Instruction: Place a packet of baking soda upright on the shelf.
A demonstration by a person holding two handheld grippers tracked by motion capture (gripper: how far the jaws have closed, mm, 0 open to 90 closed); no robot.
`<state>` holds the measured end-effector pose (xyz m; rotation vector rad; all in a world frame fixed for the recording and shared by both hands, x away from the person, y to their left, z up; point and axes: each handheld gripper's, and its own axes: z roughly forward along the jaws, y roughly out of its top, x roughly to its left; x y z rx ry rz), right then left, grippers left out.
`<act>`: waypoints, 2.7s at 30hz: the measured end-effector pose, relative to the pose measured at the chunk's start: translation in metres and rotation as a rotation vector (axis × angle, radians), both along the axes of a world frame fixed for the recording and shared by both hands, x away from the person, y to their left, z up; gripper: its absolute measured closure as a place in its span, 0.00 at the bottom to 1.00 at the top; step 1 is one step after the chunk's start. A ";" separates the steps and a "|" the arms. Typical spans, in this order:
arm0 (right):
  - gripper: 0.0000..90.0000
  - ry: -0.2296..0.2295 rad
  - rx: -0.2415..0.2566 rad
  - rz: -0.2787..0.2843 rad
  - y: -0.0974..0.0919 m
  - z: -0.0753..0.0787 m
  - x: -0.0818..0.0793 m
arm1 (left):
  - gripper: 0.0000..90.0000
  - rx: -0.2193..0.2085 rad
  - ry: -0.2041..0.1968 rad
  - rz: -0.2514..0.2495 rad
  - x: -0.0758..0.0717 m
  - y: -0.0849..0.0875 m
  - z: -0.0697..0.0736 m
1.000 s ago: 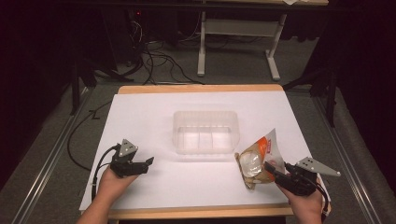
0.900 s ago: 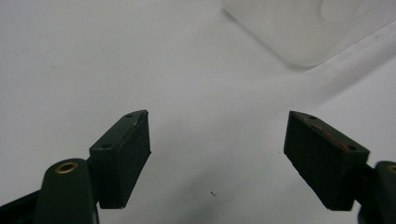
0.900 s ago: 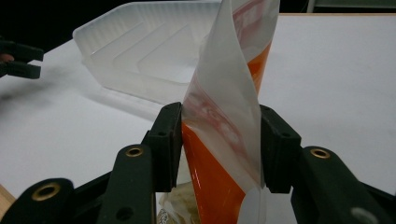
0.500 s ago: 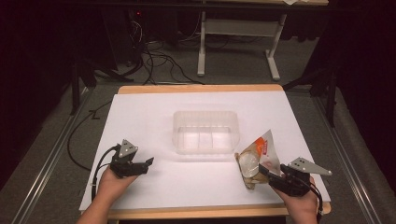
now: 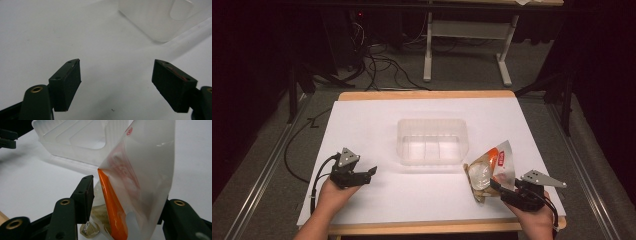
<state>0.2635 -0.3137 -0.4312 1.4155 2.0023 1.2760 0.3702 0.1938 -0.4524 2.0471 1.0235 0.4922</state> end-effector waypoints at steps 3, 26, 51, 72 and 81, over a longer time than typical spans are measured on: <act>0.51 0.046 0.004 -0.021 -0.004 -0.003 0.000 | 0.26 0.000 0.006 -0.006 0.001 -0.003 -0.001; 0.97 -0.182 -0.052 -0.202 -0.016 0.032 -0.001 | 0.26 0.017 -0.013 0.031 -0.009 0.017 0.001; 0.89 -0.146 0.073 -0.148 -0.031 0.022 0.002 | 0.27 0.019 -0.009 0.031 -0.010 0.017 0.000; 0.79 -0.079 0.113 -0.186 -0.052 0.006 -0.026 | 0.27 -0.016 -0.034 -0.033 0.010 -0.010 0.004; 0.79 -0.082 0.115 -0.181 -0.043 0.004 -0.014 | 0.26 -0.003 -0.029 -0.017 0.004 -0.003 0.004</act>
